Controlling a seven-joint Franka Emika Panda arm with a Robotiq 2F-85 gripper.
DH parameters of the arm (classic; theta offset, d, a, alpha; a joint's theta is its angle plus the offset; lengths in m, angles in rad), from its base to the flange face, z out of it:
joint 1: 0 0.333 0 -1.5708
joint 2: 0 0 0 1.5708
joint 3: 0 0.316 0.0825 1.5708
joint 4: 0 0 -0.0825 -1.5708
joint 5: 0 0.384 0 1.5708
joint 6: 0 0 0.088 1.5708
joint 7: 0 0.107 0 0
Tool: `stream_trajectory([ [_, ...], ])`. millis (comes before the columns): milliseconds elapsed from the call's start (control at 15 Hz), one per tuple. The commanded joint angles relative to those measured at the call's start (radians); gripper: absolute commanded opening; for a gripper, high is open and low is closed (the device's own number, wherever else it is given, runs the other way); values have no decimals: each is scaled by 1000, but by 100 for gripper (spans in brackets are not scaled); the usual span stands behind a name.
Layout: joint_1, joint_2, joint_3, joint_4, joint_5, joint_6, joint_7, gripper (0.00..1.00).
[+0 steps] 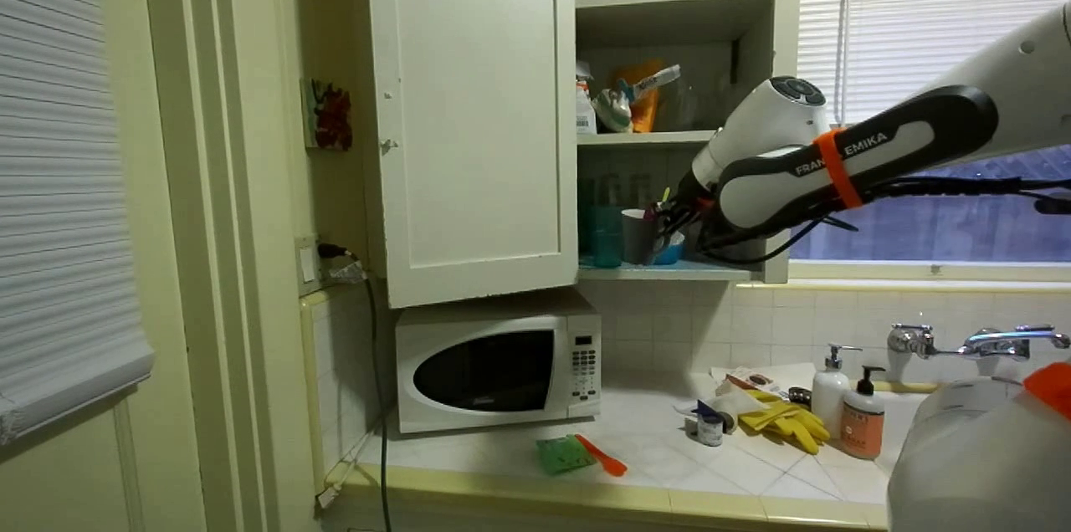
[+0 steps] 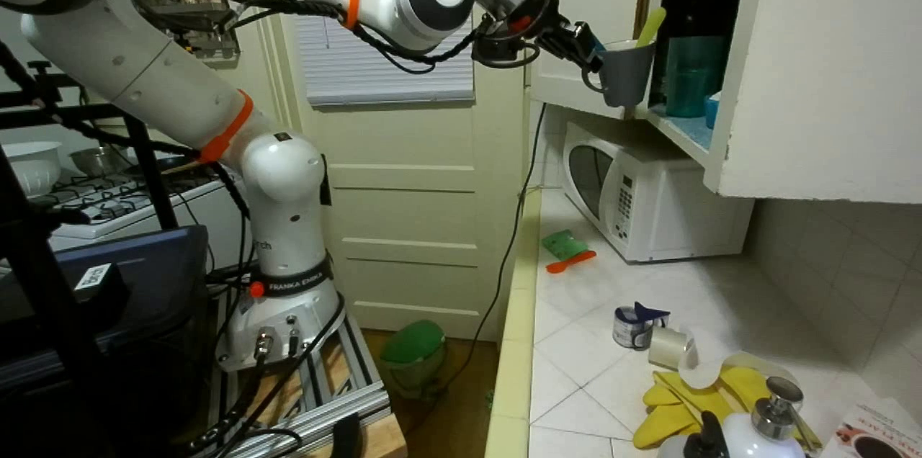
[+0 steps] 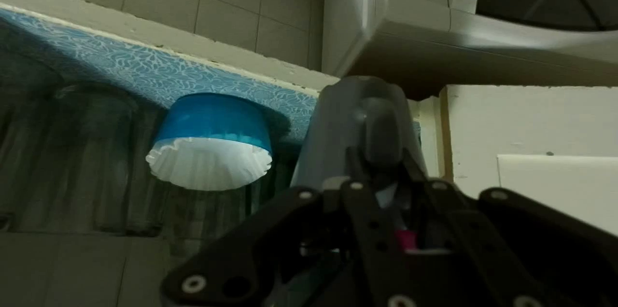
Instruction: Put the grey cup into the cupboard
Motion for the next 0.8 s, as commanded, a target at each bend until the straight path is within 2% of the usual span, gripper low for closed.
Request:
stream_trajectory([
  [0, -94, 47, 94, -12, 213, 42, -141, 5],
  [133, -134, 72, 153, 5, 331, 24, -213, 5],
  [333, -174, 110, 222, 42, 435, -6, -290, 5],
  [733, -225, 191, 283, 92, 531, -22, -364, 5],
])
